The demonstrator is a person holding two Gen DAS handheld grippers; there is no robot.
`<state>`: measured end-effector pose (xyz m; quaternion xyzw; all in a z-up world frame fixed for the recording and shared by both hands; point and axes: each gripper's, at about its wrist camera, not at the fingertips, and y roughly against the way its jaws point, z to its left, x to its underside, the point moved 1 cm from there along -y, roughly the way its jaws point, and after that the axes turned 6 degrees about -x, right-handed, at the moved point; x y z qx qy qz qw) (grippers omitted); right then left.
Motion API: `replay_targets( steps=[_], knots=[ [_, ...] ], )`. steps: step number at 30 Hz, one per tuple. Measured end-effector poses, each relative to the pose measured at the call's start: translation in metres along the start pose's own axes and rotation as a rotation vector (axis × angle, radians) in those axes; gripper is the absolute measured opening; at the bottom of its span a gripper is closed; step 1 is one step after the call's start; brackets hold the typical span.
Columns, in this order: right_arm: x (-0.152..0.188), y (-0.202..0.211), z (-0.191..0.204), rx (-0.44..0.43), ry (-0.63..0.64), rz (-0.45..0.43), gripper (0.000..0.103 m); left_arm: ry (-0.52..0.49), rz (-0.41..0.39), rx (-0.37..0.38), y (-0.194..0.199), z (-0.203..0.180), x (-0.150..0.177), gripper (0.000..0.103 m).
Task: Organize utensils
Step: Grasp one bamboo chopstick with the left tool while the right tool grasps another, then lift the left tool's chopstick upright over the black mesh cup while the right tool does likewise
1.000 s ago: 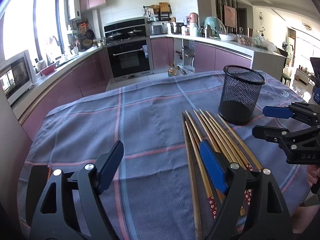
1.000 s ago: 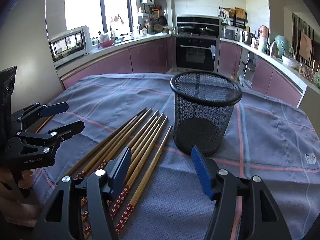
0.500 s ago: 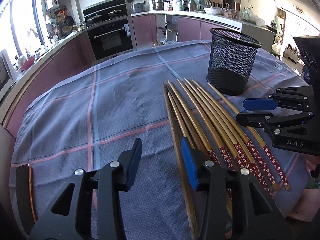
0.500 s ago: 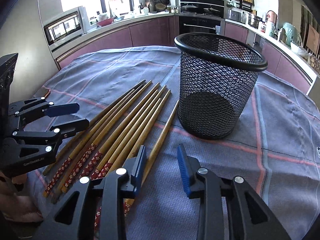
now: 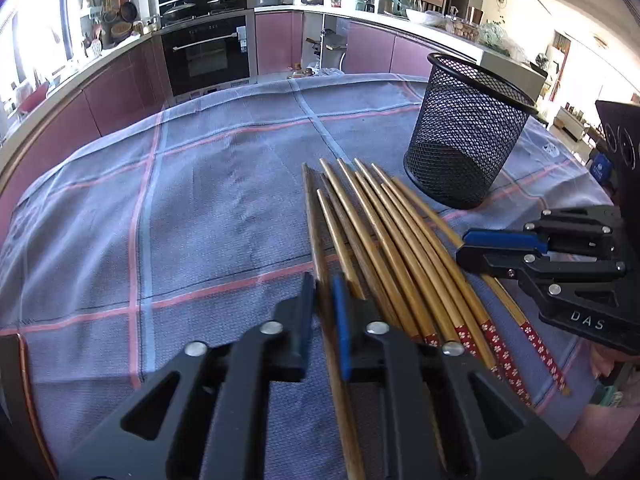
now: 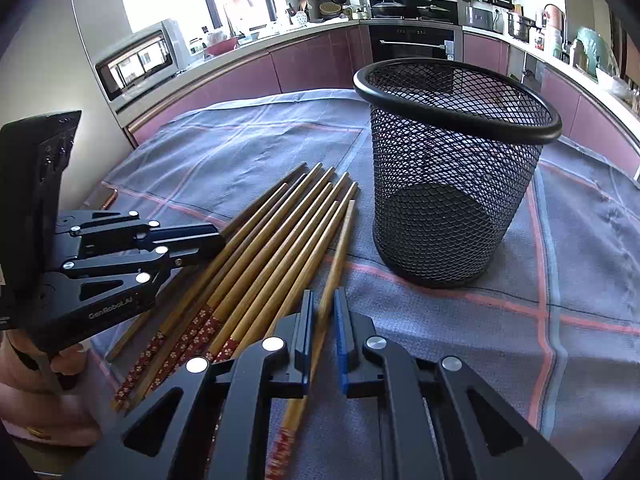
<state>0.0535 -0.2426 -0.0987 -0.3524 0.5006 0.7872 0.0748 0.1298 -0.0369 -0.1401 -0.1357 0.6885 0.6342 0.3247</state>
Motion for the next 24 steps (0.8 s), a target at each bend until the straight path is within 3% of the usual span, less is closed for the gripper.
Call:
replay_targets(
  steps=[11,24],
  knots=[
    [-0.006,0.027,0.005,-0.048,0.016,-0.081,0.006,0.069,-0.022,0.065,0.015,0.012,-0.006,0.008],
    [-0.019,0.081,0.007,-0.098,0.018,-0.256,0.006,0.071,-0.167,0.228,0.092,0.019,-0.034,0.008]
  ],
)
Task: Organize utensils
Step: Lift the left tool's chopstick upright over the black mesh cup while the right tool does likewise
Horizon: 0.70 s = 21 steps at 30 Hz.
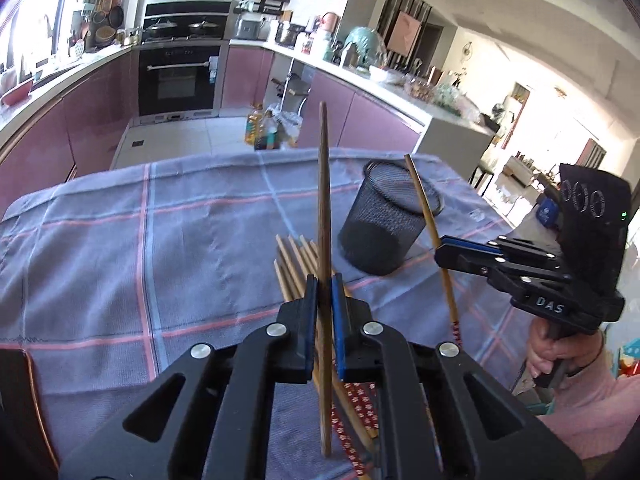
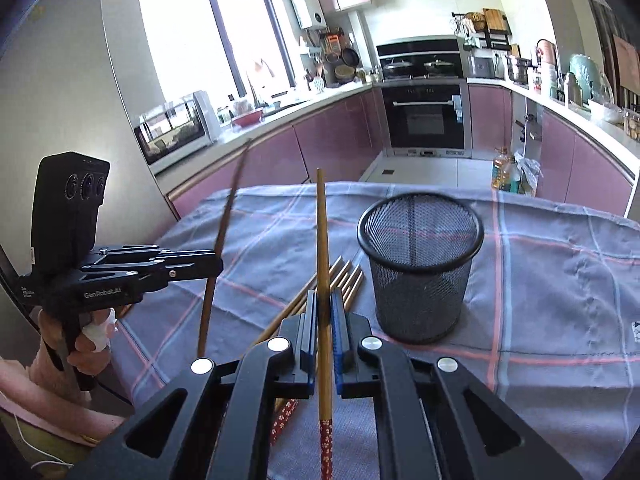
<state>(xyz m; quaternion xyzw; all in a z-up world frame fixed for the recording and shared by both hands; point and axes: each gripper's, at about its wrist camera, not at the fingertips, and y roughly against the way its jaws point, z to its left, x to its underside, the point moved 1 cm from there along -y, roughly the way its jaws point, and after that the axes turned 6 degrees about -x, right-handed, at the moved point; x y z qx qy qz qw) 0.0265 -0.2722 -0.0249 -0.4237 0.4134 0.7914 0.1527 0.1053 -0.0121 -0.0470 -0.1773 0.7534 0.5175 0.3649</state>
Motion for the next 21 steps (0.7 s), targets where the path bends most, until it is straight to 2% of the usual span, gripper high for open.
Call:
replay_targets(
  steps=[6,14,21],
  knots=[
    [-0.013,0.021,-0.005,-0.001,0.007,-0.079,0.006,-0.012,-0.070,0.030,0.029,-0.012,-0.015,0.008],
    [-0.034,0.038,-0.011,-0.012,0.014,-0.154,0.006,-0.003,-0.142,0.064,0.044,-0.027,-0.036,0.008],
    [-0.066,0.057,-0.012,-0.018,0.052,-0.212,0.006,-0.022,-0.219,0.092,0.058,-0.046,-0.076,0.008]
  ],
)
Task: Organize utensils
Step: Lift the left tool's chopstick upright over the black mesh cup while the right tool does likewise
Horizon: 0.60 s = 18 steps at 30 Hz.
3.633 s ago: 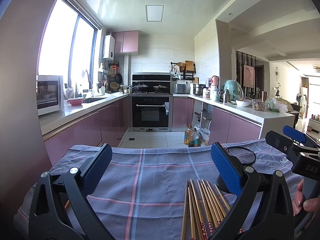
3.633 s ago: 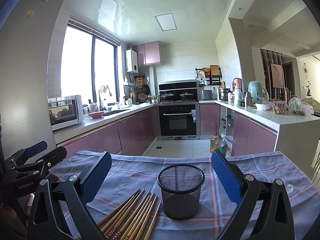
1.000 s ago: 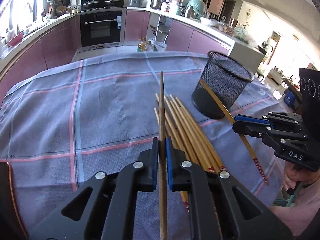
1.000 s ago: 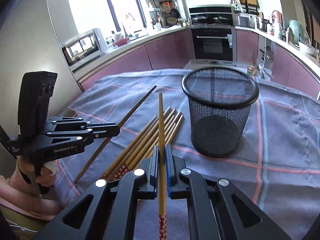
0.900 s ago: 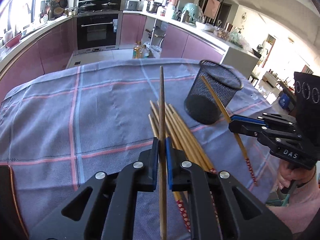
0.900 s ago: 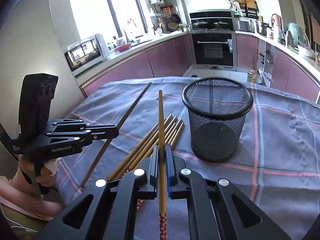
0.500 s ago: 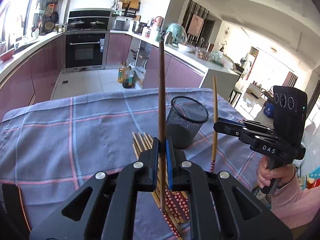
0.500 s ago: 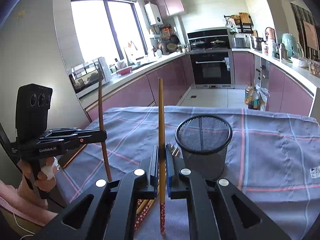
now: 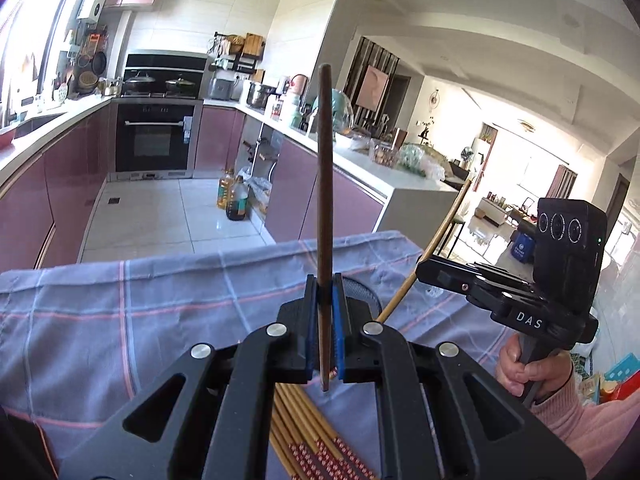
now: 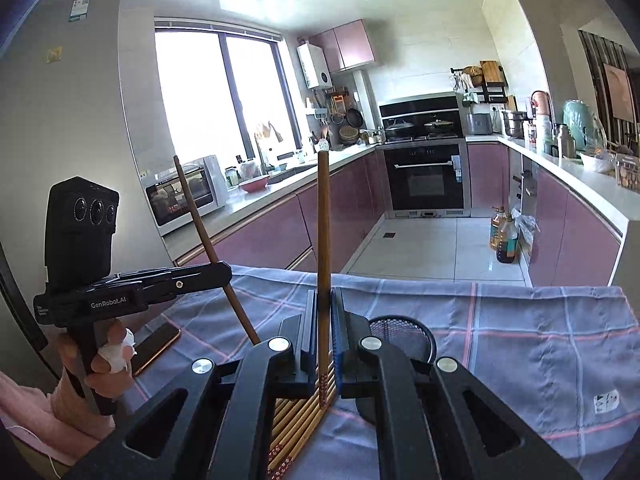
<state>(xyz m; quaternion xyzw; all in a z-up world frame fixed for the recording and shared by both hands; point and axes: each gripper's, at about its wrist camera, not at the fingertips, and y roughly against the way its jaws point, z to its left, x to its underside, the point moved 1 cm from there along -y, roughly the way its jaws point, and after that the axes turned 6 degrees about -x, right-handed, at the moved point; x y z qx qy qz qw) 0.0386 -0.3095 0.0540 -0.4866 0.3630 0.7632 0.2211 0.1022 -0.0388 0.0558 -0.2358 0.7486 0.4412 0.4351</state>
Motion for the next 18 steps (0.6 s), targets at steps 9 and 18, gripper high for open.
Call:
replay_targets(
  steps=[9,18],
  knots=[
    [-0.038,0.013,-0.013,0.034,0.040,-0.068,0.005,-0.034,-0.062,0.016,0.001,-0.031,-0.048,0.008],
    [-0.046,-0.002,-0.036,0.067,0.030,-0.054,0.005,-0.069,-0.023,-0.011,-0.036,-0.052,-0.059,0.008]
  ],
)
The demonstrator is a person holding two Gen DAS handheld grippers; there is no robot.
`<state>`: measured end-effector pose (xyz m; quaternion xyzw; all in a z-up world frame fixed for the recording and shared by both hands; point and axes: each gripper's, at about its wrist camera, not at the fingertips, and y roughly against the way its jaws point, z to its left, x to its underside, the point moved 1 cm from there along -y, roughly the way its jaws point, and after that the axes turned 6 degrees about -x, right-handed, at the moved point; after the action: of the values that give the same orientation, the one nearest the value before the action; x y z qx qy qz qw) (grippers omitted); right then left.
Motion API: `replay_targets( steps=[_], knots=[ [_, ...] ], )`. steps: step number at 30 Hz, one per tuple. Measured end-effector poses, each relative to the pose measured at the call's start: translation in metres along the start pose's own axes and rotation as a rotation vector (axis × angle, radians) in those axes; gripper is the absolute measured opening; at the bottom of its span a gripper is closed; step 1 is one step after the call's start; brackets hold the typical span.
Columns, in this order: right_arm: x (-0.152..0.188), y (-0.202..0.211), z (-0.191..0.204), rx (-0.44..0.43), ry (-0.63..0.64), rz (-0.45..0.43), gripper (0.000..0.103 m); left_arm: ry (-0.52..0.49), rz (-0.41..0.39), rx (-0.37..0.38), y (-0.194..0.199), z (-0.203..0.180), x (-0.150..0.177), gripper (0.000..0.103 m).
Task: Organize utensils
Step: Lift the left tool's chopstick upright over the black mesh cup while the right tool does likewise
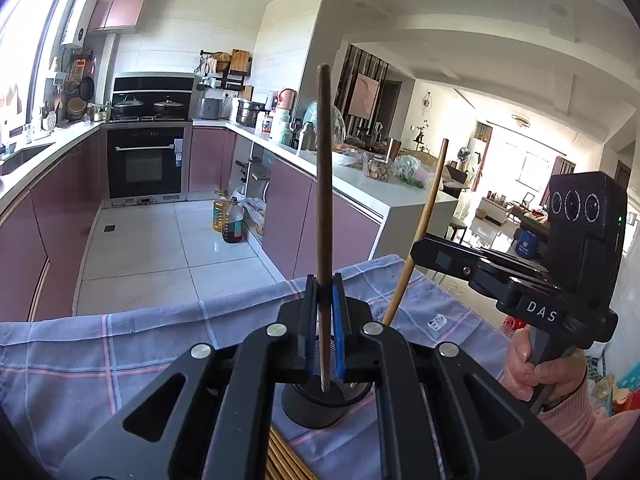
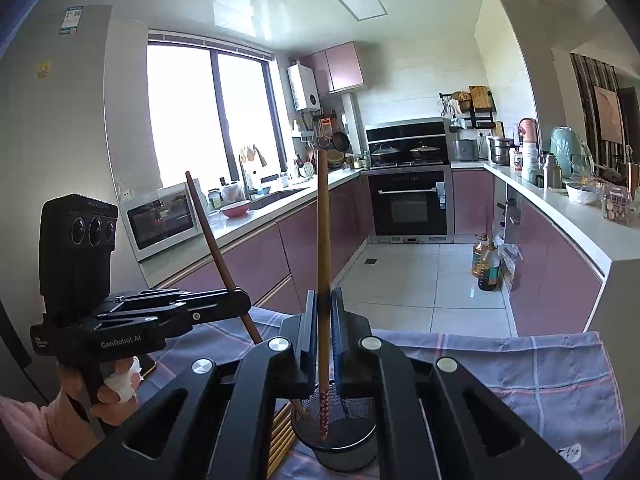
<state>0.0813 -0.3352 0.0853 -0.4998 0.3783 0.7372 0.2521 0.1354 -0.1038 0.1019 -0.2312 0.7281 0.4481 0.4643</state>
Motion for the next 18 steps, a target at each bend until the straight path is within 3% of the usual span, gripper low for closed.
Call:
replay_targets(
  steps=[9,14,18],
  knots=[
    [0.031,-0.040,-0.012,0.002,-0.020,0.173,0.005,-0.002,0.151,0.000,-0.057,0.003,0.044,0.008],
    [0.045,-0.058,-0.014,-0.004,-0.033,0.252,0.006,-0.006,0.190,-0.006,-0.077,0.009,0.059,0.008],
    [0.045,-0.067,-0.014,0.000,-0.045,0.268,0.006,-0.009,0.207,-0.015,-0.089,0.011,0.060,0.008]
  ],
)
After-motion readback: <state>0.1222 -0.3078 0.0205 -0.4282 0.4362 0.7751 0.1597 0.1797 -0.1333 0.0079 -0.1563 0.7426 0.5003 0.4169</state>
